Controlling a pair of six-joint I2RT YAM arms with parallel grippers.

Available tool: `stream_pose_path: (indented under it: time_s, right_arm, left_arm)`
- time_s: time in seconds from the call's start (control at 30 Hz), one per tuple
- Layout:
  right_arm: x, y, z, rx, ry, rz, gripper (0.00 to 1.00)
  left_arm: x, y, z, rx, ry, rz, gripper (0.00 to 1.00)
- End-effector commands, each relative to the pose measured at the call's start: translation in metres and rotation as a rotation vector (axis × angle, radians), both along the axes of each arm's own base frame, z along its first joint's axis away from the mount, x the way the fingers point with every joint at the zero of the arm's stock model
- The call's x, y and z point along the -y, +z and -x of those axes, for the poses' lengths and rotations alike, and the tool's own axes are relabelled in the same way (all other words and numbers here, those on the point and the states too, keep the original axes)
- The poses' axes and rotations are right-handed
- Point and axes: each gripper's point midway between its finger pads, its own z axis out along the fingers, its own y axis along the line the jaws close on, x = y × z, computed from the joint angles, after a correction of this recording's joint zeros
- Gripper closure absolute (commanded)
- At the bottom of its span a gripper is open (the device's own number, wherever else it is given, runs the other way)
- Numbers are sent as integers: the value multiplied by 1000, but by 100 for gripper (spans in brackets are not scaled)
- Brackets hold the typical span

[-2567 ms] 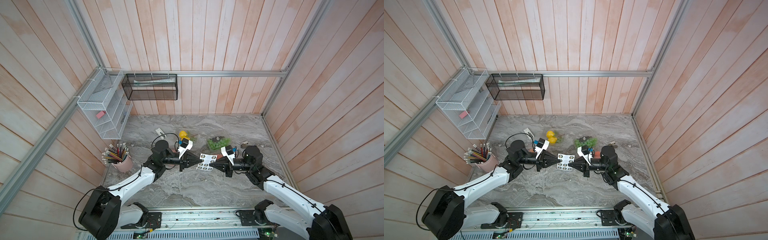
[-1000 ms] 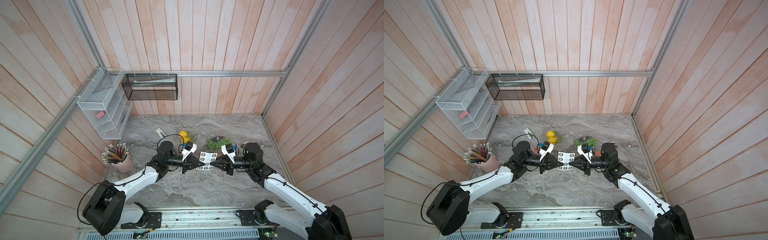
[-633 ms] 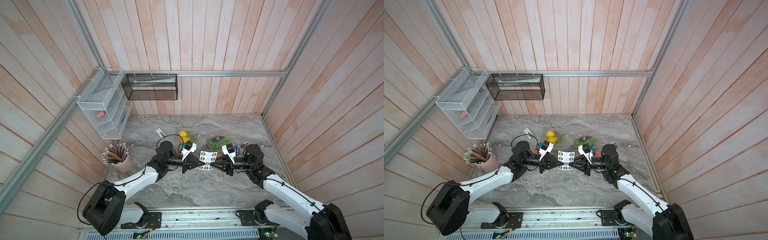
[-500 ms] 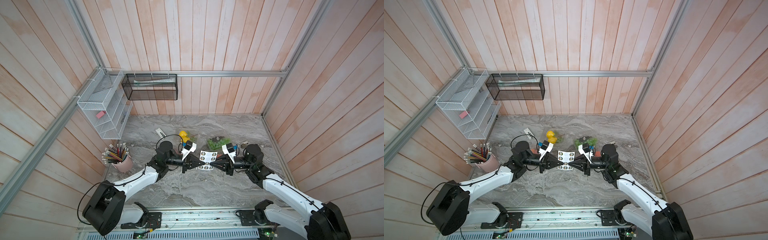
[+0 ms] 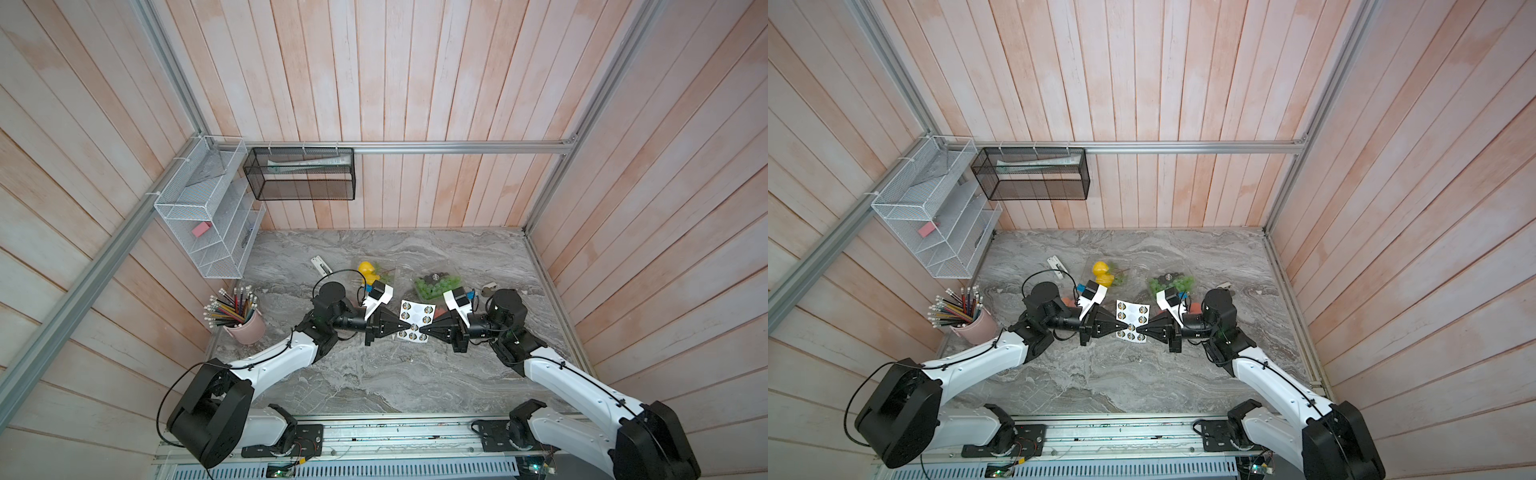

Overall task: Label fruit boxes
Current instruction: Adjust the label sticker.

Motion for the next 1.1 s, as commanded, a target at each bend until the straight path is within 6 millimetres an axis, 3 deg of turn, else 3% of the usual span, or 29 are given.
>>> stream_pose_path:
  time_s: [0.0,0.57,1.07]
  right_arm:
    - [1,2,3,18,18,-12,100]
    - [-1,-2,-13,37,-61,3,100]
    - [-1,2,-14,45,-69,-14,100]
  left_arm:
    - [4,3,2,16,-22,11,100]
    - [10,9,8,38,-55,23,100]
    - [13,10,7,43,-51,29,100]
